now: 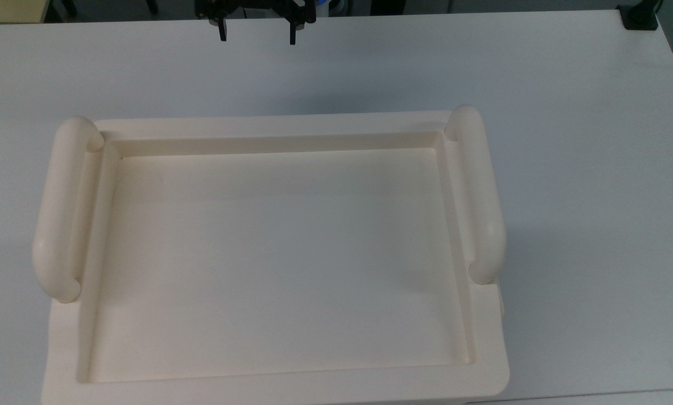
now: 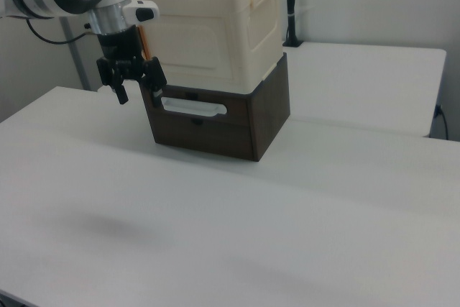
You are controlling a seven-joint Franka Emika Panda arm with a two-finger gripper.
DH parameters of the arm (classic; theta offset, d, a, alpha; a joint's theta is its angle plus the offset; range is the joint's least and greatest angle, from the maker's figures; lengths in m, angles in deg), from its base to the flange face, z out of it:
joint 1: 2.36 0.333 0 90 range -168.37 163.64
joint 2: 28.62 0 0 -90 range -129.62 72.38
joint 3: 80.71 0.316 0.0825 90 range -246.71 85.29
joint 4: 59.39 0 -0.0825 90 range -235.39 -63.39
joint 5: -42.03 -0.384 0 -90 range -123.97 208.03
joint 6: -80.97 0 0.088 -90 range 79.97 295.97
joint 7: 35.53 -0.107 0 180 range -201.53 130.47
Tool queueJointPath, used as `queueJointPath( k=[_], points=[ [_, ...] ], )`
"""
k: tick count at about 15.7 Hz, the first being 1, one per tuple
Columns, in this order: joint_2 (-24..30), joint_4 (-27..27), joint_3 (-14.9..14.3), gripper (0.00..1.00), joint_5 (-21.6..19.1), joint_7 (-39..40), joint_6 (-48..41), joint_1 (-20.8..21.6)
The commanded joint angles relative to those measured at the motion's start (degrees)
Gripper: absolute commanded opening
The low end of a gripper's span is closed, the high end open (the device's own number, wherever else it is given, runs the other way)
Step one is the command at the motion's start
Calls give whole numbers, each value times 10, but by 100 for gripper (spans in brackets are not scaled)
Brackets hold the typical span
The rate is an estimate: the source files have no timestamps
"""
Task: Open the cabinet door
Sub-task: 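Move the gripper down toward the cream cabinet door's edge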
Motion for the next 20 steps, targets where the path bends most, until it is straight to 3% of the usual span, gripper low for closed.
queueJointPath(
  k=[1,13,15,18,20],
  points=[
    [12,-13,6,100,2,-10,-12,-7],
    [3,-8,7,100,1,-7,-4,-2],
    [-19,17,8,100,-4,-5,-3,0],
    [-50,68,7,100,-49,-9,39,13],
    [-56,72,7,100,-51,-11,78,33]
  ],
)
